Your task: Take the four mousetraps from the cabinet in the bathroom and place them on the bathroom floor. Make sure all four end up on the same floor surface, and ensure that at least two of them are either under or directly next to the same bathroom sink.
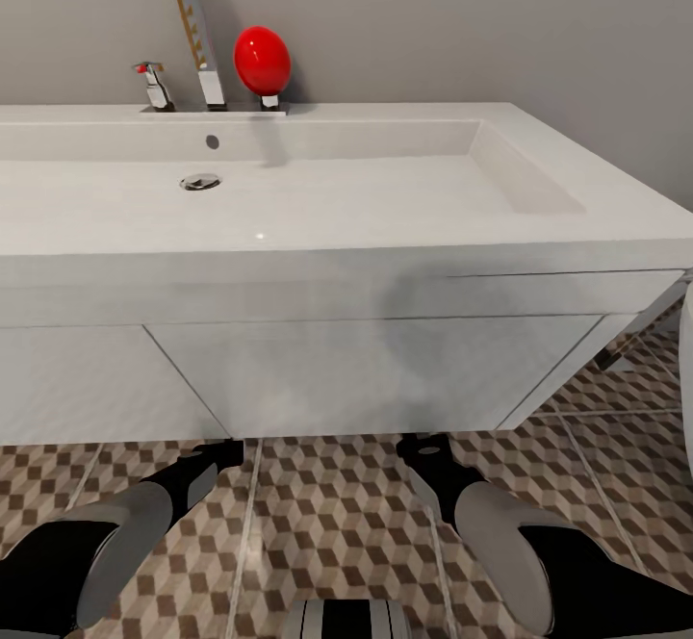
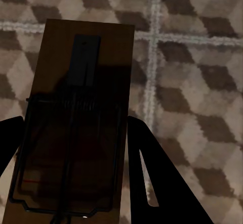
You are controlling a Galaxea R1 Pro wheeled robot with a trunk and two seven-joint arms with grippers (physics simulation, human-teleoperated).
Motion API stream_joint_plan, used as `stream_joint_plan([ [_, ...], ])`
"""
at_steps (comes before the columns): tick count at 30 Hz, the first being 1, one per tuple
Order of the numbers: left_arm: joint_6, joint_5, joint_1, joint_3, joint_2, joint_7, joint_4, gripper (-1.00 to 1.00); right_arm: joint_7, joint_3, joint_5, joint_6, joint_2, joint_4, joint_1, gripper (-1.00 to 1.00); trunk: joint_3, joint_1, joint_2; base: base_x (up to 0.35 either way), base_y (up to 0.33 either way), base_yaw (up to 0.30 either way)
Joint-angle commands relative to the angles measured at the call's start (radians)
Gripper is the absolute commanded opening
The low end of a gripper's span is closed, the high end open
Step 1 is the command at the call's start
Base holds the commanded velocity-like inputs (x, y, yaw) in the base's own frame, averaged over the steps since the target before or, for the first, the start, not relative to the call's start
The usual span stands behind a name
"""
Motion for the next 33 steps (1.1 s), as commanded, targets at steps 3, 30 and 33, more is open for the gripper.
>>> stream_joint_plan([
  [3, 0.0, 0.008, 0.0, -0.007, 0.001, 0.001, 0.001, -1.0, -0.003, -0.008, 0.006, 0.003, 0.001, -0.001, -0.001, -1.0, -0.001, 0.0, 0.0, 0.0, 0.0, 0.0],
  [30, 0.001, 0.01, 0.0, -0.006, 0.029, -0.011, 0.011, -1.0, -0.002, -0.007, 0.006, 0.002, 0.005, 0.0, 0.0, -1.0, -0.001, 0.0, 0.0, 0.0, 0.0, 0.0],
  [33, 0.001, 0.01, 0.0, -0.007, 0.028, -0.011, 0.011, -1.0, -0.002, -0.008, 0.006, 0.002, 0.005, 0.0, 0.0, -1.0, -0.001, 0.0, 0.0, 0.0, 0.0, 0.0],
])
